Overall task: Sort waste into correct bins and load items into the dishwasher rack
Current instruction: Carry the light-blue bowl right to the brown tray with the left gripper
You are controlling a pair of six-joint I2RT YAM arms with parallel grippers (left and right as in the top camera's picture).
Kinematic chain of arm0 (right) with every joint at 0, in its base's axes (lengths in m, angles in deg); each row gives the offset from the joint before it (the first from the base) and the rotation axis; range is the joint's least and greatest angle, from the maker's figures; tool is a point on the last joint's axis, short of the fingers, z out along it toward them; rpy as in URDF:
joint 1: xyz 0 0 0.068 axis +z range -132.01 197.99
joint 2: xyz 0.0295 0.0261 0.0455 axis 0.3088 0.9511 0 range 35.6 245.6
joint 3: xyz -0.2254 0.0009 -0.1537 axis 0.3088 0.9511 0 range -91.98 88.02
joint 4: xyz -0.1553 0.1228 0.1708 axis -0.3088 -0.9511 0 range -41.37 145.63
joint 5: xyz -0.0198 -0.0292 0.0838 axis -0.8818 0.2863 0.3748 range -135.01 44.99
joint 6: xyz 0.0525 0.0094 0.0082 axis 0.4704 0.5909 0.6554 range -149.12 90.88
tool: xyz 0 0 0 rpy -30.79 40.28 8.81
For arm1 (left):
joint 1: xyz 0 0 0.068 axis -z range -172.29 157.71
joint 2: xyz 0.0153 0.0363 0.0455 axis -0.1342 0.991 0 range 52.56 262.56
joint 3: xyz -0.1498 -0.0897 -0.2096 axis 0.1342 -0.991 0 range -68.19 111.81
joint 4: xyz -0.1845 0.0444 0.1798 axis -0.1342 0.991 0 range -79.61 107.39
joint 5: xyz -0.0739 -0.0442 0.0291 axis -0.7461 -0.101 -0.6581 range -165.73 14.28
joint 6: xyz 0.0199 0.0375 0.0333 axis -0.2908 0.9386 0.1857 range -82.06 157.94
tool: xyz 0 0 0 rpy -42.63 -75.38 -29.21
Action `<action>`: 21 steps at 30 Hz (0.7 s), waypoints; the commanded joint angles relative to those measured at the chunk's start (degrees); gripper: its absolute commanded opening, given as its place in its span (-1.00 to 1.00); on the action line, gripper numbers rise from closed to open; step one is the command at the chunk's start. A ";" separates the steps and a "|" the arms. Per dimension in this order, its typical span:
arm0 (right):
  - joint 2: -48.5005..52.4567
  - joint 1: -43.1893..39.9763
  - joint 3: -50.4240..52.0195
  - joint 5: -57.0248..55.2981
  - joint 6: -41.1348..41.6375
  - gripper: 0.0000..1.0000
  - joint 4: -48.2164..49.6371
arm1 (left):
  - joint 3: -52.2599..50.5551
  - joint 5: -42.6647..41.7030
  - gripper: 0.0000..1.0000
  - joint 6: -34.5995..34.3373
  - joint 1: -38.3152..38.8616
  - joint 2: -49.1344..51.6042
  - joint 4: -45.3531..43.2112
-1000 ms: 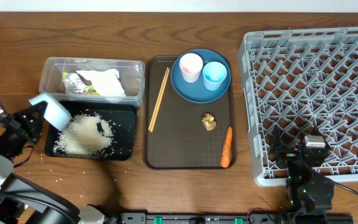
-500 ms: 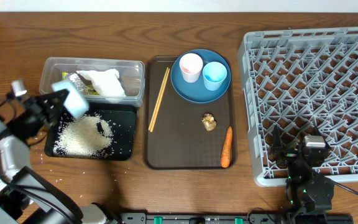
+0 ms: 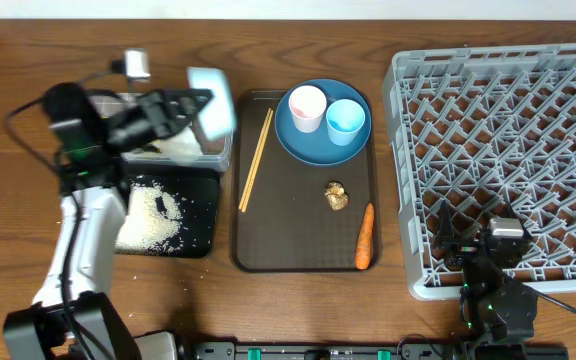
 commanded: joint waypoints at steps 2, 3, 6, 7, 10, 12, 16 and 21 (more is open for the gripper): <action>-0.07 -0.39 0.09 -0.57 0.24 0.99 -0.17 | 0.81 4.92 -0.88 3.48 7.06 0.04 3.41; -0.07 -0.39 0.09 -0.57 0.24 0.98 -0.17 | 0.81 6.25 -0.88 4.42 8.33 0.04 4.46; -0.07 -0.39 0.09 -0.57 0.24 0.98 -0.17 | 0.81 10.03 -0.88 7.54 11.82 0.02 8.22; -0.07 -0.39 0.09 -0.57 0.24 0.98 -0.17 | 0.81 11.52 -0.88 9.05 12.92 0.02 10.19; -0.07 -0.39 0.09 -0.57 0.24 0.98 -0.17 | 0.81 17.22 -0.88 15.15 15.80 0.00 18.49; -0.07 -0.39 0.09 -0.57 0.24 0.98 -0.17 | 0.81 22.67 -0.88 20.46 17.79 0.00 26.14; -0.07 -0.39 0.11 -0.57 0.24 0.98 -0.17 | 0.81 33.92 -0.88 29.66 21.77 0.00 39.17; -0.07 -0.39 0.09 -0.57 0.24 0.98 -0.17 | 0.79 45.09 -0.88 36.68 29.05 0.09 47.71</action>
